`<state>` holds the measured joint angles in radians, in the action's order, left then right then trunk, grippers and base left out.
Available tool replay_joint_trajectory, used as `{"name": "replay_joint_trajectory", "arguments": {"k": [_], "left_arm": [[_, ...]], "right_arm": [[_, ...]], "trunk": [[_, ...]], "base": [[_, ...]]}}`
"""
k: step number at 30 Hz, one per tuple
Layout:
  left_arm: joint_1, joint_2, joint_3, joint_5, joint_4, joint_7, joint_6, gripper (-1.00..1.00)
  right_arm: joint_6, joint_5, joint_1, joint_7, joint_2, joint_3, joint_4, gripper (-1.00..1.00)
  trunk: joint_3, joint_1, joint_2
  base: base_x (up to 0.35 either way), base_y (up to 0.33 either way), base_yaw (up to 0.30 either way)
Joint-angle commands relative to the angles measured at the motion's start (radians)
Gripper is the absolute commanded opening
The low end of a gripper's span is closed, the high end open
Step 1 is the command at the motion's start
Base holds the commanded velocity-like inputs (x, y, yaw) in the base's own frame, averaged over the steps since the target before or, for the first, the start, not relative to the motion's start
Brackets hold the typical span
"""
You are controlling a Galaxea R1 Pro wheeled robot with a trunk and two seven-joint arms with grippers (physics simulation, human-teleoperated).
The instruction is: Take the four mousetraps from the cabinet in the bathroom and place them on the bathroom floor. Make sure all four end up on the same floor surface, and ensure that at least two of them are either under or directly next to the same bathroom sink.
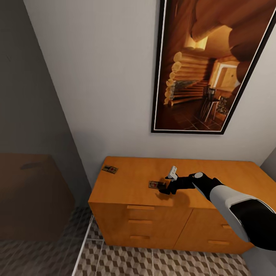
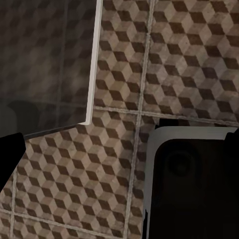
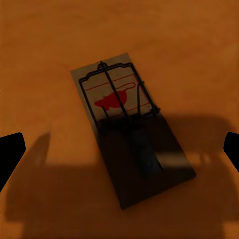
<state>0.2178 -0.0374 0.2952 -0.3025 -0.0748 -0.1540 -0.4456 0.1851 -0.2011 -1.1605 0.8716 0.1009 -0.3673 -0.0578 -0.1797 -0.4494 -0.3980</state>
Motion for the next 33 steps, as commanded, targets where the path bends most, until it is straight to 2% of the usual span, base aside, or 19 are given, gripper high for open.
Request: {"name": "replay_joint_trajectory", "arguments": {"k": [1,33], "left_arm": [[0.002,0.001,0.008,-0.004,-0.003,-0.002,-0.005,1.00],[0.002,0.001,0.008,-0.004,-0.003,-0.002,-0.005,1.00]], "right_arm": [[0.008,-0.011,-0.001,0.001,0.000,0.002,0.000,1.00],[0.009,-0.010,-0.001,0.001,-0.002,0.002,0.000,1.00]], "trunk": [[-0.002,-0.001,-0.002],[-0.002,-0.001,-0.002]], "base": [[0.000,0.000,0.000],[0.000,0.000,0.000]]}}
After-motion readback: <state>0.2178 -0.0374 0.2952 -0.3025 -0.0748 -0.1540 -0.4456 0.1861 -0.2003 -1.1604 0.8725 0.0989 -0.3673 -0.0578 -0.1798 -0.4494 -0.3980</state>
